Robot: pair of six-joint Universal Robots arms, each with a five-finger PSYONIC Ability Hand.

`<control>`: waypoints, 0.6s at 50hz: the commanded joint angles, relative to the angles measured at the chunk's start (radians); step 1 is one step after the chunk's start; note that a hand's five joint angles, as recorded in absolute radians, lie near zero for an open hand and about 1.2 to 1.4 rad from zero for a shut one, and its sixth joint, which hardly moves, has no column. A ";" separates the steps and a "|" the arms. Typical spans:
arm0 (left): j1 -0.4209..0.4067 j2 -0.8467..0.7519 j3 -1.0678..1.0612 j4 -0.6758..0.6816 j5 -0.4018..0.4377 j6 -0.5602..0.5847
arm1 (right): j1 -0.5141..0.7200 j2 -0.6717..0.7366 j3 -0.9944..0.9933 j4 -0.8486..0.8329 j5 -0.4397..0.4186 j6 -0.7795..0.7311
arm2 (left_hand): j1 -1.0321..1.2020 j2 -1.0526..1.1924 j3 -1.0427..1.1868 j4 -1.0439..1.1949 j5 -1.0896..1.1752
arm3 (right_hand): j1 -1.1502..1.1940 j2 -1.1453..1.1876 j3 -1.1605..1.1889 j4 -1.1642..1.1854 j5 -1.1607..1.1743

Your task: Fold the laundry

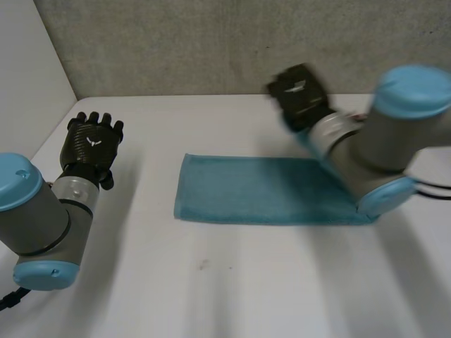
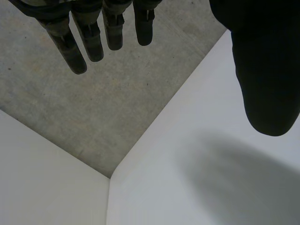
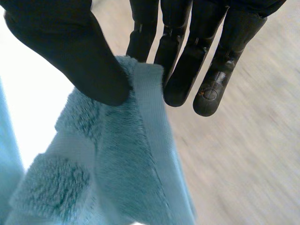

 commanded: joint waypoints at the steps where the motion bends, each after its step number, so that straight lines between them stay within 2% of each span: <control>1: -0.001 0.009 -0.013 0.000 0.002 0.000 | 0.229 0.154 -0.020 -0.098 -0.099 -0.003 | -0.018 -0.020 -0.033 -0.021 -0.037 | 0.431 0.215 0.210 0.204 0.258; 6: -0.001 0.009 -0.013 0.000 0.002 0.000 | 0.296 0.258 -0.039 -0.086 -0.092 -0.011 | -0.021 -0.023 -0.036 -0.024 -0.039 | 0.431 0.215 0.210 0.204 0.258; 11: -0.004 0.009 -0.013 0.000 0.005 -0.002 | 0.299 0.289 -0.040 -0.058 -0.056 -0.018 | -0.021 -0.023 -0.036 -0.024 -0.039 | 0.431 0.215 0.210 0.204 0.258; 12: -0.006 0.009 -0.010 0.001 0.006 0.000 | 0.294 0.279 -0.046 -0.052 -0.023 -0.018 | -0.021 -0.023 -0.036 -0.024 -0.039 | 0.057 -0.159 -0.164 -0.170 -0.116; 13: -0.006 0.009 -0.010 0.001 0.006 0.000 | 0.291 0.257 -0.055 -0.052 0.020 -0.017 | -0.021 -0.023 -0.036 -0.024 -0.039 | -0.496 -0.712 -0.717 -0.723 -0.669; 14: -0.009 0.010 -0.006 0.001 0.006 0.000 | 0.291 0.257 -0.056 -0.052 0.020 -0.017 | -0.024 -0.026 -0.039 -0.027 -0.042 | -0.501 -0.717 -0.723 -0.729 -0.674; 15: -0.018 0.010 0.003 0.005 0.006 -0.001 | 0.291 0.216 -0.057 -0.049 0.064 -0.012 | -0.024 -0.026 -0.039 -0.027 -0.042 | -0.766 -0.982 -0.987 -0.993 -0.939; 19: -0.061 0.010 0.033 0.014 0.008 -0.014 | 0.271 0.105 -0.031 -0.046 0.131 0.005 | -0.027 -0.029 -0.042 -0.030 -0.045 | -0.791 -1.007 -1.012 -1.018 -0.964; 21: -0.102 0.004 0.080 0.012 0.006 -0.047 | 0.207 0.003 0.044 -0.037 0.171 0.049 | -0.027 -0.029 -0.042 -0.030 -0.045 | -0.791 -1.007 -1.012 -1.018 -0.964; 27: -0.168 -0.024 0.161 0.008 0.016 -0.149 | 0.110 -0.137 0.201 -0.029 0.185 0.158 | -0.018 -0.020 -0.033 -0.021 -0.037 | -0.791 -1.007 -1.012 -1.018 -0.964; 29: -0.223 -0.085 0.229 -0.002 0.052 -0.214 | 0.034 -0.195 0.303 -0.003 0.183 0.204 | -0.006 -0.008 -0.021 -0.010 -0.025 | -0.791 -1.007 -1.012 -1.018 -0.964; 30: -0.223 -0.085 0.229 -0.002 0.052 -0.215 | 0.033 -0.195 0.303 -0.003 0.183 0.204 | -0.006 -0.008 -0.021 -0.010 -0.025 | -0.791 -1.007 -1.012 -1.018 -0.964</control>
